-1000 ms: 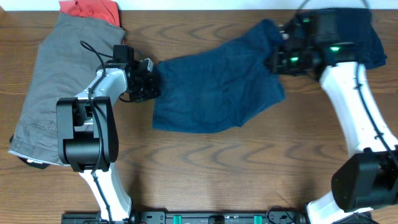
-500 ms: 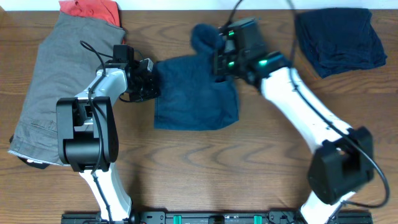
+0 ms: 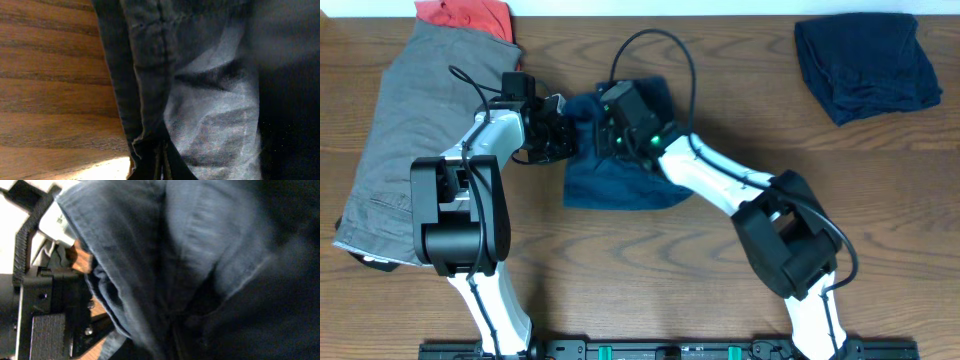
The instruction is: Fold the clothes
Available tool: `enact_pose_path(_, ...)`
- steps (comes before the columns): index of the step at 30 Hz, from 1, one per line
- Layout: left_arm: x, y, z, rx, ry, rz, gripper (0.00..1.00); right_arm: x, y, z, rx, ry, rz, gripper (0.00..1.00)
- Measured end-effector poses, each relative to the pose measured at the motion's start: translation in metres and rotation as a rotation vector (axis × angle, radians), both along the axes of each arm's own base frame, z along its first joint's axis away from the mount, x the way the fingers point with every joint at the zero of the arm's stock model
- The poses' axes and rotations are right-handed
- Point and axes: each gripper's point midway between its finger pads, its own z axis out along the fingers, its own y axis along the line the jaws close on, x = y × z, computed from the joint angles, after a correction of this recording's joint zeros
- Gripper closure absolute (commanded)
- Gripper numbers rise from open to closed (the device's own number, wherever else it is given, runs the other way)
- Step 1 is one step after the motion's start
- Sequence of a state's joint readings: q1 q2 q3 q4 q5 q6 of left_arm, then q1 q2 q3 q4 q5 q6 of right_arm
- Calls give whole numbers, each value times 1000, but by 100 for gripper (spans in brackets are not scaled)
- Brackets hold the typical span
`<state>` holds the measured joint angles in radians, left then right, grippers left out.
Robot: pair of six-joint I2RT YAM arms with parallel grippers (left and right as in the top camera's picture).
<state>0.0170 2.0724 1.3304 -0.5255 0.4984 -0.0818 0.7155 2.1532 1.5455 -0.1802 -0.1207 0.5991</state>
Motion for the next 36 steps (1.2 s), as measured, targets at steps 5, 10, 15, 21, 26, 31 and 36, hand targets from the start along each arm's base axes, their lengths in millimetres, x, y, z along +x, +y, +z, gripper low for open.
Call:
enact_pose_path(5,0,4,0,-5,2,10,93,0,6,3,-5,-31,-20,1)
enact_pose_path(10,0,4,0,-3,2,10,93,2,0,2,-10,-20,-8,1)
enact_pose_path(15,-4,4,1,-3,23,10,88,-3,-18,13,-29,20,30,1)
enact_pose_path(21,-21,10,11,34,68,10,43,7,-68,67,-42,-13,8,4)
enact_pose_path(26,-32,24,44,116,42,34,10,3,-91,73,-101,-4,29,10)
enact_pose_path(31,-36,35,97,179,-69,61,2,-3,-90,54,-162,4,99,18)
enact_pose_path(36,-40,43,141,218,-171,120,1,-9,-94,15,-243,54,172,17)
